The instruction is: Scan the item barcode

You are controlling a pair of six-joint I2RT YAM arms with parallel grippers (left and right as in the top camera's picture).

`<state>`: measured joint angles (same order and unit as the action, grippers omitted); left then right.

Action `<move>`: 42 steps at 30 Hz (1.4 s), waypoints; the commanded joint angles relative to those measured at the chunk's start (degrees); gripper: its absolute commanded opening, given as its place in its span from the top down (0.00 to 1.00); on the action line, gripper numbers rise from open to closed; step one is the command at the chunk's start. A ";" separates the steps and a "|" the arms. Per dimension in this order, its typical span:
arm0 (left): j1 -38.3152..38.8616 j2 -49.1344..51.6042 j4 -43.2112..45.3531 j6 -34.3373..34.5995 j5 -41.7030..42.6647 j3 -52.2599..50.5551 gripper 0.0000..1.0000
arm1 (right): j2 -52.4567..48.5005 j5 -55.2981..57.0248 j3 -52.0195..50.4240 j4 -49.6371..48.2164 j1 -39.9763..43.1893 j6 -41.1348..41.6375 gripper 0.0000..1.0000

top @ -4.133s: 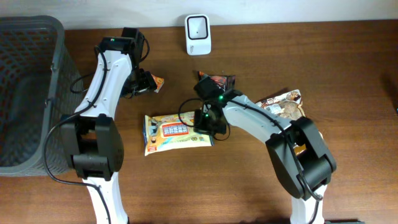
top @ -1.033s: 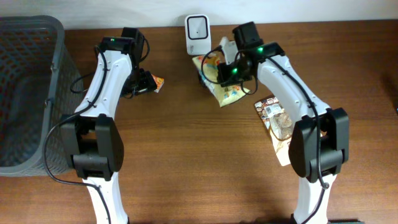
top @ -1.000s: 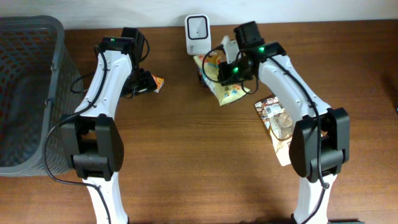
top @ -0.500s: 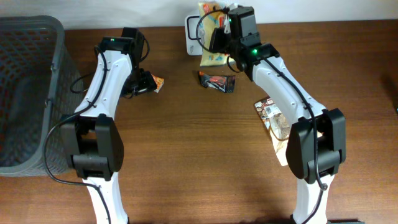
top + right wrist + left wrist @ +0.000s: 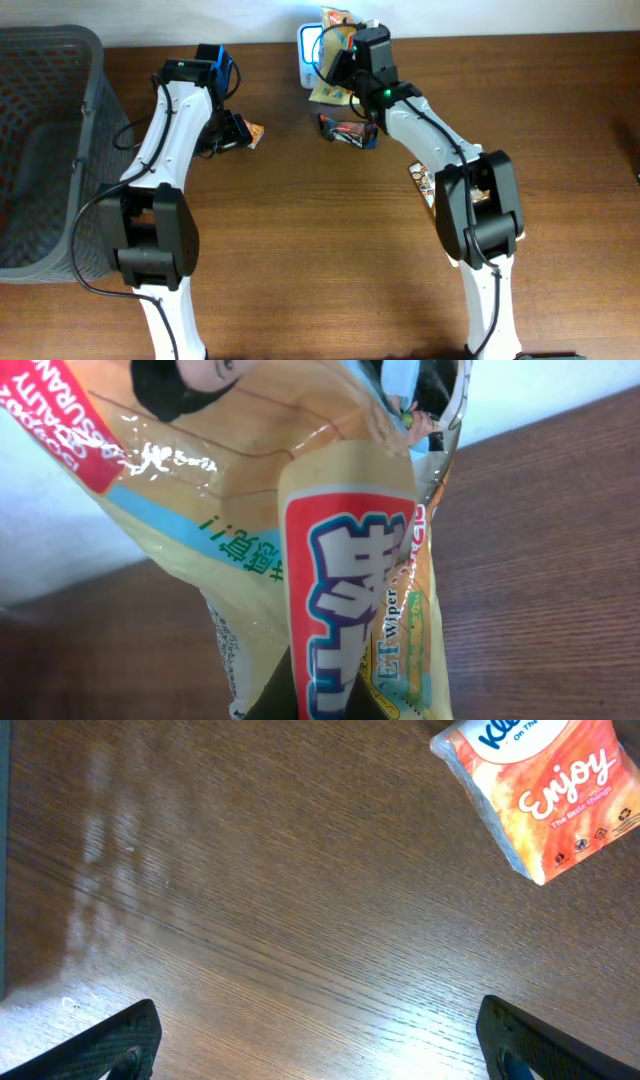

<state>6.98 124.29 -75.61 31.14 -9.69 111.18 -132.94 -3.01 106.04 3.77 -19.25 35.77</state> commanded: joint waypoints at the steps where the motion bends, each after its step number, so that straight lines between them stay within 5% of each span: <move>1: 0.02 -0.13 -0.07 0.55 -0.24 0.28 0.01 | 1.42 2.80 3.21 1.14 -1.77 -10.05 0.94; 6: 0.02 -0.13 -0.07 0.55 -0.22 0.28 0.01 | 1.42 7.10 3.72 4.37 -4.20 -20.83 0.92; 13: 0.02 -0.13 -0.07 0.57 -0.22 0.28 0.01 | 1.55 12.50 10.88 11.43 -3.74 -20.33 0.96; 25: 0.02 -0.13 -0.07 0.55 -0.22 0.28 0.01 | 6.05 16.02 38.47 57.53 14.49 -13.75 0.96; 33: 0.02 -0.13 -0.07 0.55 -0.22 0.28 0.01 | 4.94 17.22 35.23 73.26 33.11 -11.23 0.96; 42: 0.02 -0.13 -0.07 0.57 -0.22 0.28 0.01 | 4.94 18.73 13.84 61.16 48.46 -13.44 0.96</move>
<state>6.98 124.29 -75.64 31.14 -9.69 111.18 -128.62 13.93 125.75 68.05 25.67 23.31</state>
